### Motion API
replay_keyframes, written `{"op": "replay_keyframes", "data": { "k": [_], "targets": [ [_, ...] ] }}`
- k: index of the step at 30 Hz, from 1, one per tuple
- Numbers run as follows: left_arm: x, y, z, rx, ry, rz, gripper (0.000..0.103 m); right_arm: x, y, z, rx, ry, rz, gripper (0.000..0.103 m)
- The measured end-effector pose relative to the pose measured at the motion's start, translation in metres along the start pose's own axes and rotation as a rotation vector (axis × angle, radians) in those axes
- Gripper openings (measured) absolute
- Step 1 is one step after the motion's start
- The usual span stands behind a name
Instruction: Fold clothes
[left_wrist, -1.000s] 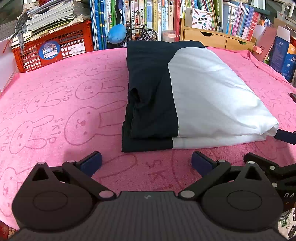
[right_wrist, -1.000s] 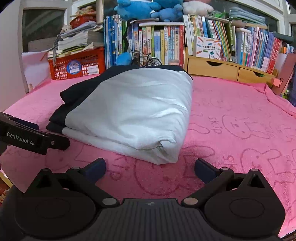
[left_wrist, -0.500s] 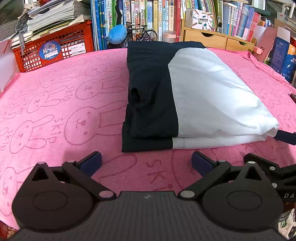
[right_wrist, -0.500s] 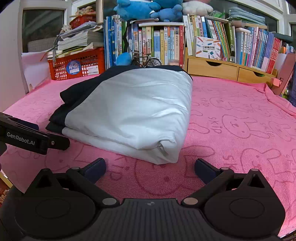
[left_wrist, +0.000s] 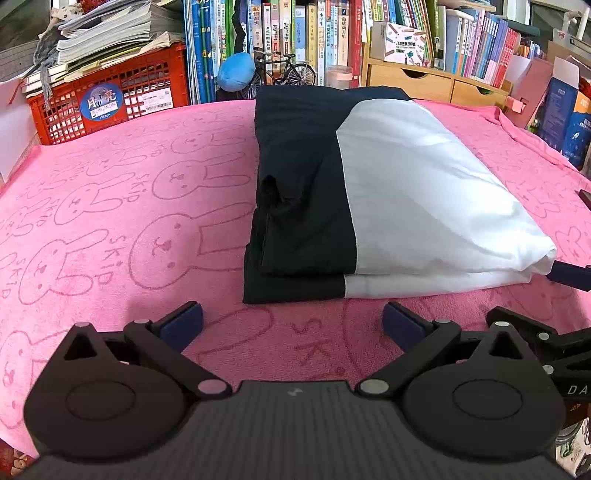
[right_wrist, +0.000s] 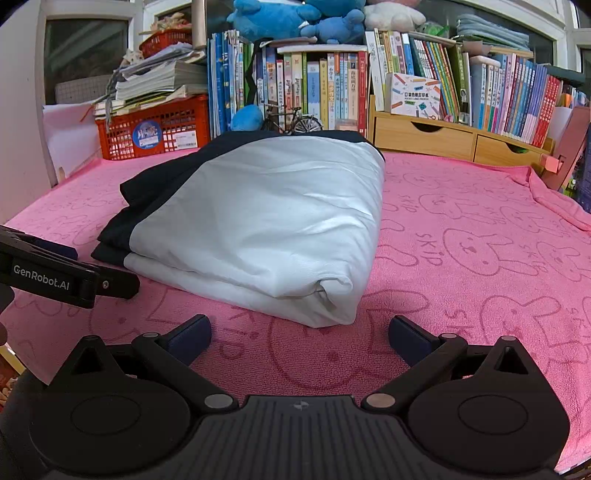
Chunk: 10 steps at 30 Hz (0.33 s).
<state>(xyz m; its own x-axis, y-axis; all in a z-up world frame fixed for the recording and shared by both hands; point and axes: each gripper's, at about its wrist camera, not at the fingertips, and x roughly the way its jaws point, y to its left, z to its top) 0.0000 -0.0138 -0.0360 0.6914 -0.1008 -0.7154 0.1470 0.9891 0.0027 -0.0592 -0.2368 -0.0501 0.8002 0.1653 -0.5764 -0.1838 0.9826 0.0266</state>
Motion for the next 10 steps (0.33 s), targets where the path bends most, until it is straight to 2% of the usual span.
{"op": "replay_keyframes", "data": {
  "k": [10],
  "targets": [
    [-0.0005, -0.0002, -0.0011, 0.000, -0.017, -0.001, 0.103, -0.0006, 0.0003, -0.0009, -0.001, -0.004, 0.000, 0.103]
  ]
}}
